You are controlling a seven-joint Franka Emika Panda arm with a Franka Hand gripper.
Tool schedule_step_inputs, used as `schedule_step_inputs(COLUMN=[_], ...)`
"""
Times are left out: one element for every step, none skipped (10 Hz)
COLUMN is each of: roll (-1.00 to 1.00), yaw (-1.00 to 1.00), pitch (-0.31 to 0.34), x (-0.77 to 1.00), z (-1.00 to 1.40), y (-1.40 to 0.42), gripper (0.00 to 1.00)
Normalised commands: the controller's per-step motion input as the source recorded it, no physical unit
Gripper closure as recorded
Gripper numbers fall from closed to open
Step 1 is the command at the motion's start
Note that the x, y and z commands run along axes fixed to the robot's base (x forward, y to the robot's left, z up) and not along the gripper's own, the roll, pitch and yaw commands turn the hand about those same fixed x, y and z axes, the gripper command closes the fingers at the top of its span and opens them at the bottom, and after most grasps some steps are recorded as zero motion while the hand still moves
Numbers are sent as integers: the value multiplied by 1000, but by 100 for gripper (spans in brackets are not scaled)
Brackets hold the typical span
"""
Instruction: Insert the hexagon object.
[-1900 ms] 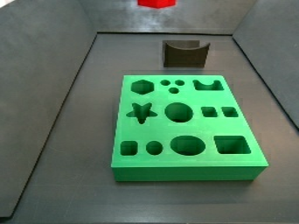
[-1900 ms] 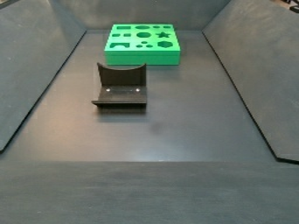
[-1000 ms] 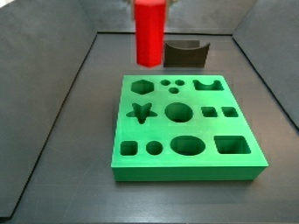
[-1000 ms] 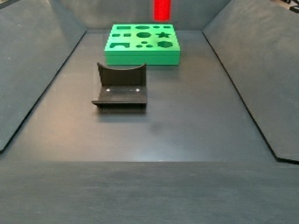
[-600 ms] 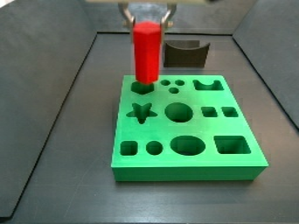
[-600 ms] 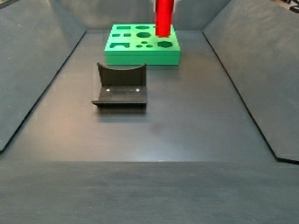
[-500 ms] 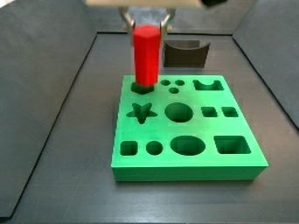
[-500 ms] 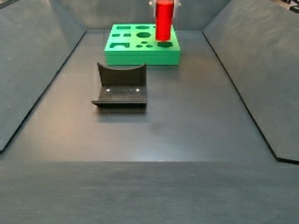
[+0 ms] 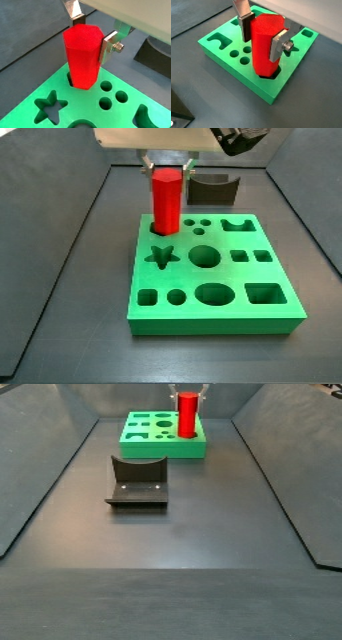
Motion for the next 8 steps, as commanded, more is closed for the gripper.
schedule_step_inputs(roll=[0,26,59,56,67,57,-87,70], yaw=[0,20,109,217,280,183,0,77], pitch=[-57,-144,-169,-160,-159,-156,-171,-160], x=[-331,-263,-9,160,194,209,17,43], z=[-151,-394,-677,-877,-874,-897,-503,-434], y=[0,-43,-9,0,0,-89,-6,-231], gripper=[100,100,100,100,100,100,100,100])
